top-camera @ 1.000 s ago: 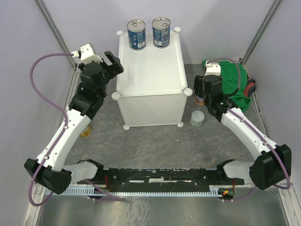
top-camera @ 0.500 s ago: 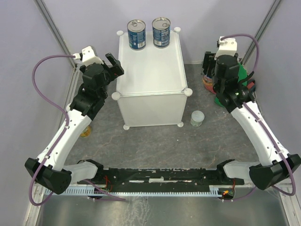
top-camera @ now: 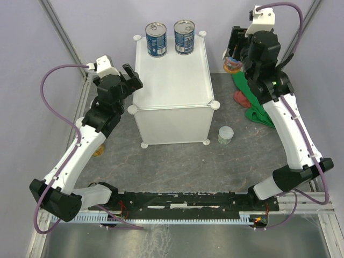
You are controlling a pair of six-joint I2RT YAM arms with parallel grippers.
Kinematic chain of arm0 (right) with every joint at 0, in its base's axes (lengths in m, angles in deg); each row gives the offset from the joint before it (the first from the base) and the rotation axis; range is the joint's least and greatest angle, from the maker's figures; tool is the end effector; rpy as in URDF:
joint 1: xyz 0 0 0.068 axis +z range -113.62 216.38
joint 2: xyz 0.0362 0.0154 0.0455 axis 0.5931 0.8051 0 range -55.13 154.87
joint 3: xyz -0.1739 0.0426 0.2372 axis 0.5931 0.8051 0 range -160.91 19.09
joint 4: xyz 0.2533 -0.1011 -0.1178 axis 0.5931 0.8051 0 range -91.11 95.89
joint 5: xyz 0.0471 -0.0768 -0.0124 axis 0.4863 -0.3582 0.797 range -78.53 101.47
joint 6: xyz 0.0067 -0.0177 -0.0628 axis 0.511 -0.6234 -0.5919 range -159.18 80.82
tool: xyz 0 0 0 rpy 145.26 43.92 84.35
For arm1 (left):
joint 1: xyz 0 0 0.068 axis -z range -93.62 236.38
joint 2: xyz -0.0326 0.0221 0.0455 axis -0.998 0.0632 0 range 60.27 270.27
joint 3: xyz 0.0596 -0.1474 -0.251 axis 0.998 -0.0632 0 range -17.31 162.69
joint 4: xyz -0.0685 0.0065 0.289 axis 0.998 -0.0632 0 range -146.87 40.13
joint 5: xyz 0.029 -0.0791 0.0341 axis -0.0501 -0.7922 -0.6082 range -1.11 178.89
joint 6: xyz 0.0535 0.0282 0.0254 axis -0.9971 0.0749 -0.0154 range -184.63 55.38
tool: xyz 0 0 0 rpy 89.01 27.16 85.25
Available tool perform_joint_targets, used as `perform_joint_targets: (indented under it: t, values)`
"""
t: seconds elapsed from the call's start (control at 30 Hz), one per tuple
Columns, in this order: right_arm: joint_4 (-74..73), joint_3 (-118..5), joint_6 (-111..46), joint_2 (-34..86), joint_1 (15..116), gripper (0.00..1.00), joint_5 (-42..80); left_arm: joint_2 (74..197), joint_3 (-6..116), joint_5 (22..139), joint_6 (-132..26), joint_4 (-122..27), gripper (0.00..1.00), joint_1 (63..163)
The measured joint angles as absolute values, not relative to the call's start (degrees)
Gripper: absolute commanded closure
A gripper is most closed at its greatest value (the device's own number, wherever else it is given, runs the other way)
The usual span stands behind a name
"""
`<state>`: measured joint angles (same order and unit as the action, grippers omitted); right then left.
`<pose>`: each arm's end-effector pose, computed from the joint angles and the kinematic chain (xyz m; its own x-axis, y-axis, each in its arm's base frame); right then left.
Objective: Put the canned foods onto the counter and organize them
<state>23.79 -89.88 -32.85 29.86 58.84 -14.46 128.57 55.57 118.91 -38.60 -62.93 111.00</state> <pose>0.3313 0.1125 0.5694 -0.0081 0.1040 -0.9945 0.0617 0.9927 0.1033 0.2903 -0.1047 0.4470 -0.0812 -0.3807 -0.9211 -0.1387 0.9195 -0.3678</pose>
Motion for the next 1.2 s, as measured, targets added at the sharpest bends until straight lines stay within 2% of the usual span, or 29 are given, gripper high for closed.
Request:
perform_joint_targets:
  t: [0.73,1.2]
  values:
    - [31.31,-118.20,-33.07,53.20,67.03,0.70,-8.89,124.59,51.86,118.76,-38.54,-61.69,0.00,111.00]
    - [32.86,-122.49,-33.14,59.98,70.31,0.70,-8.89,121.96,50.76,118.74,-38.54,-61.69,0.00,111.00]
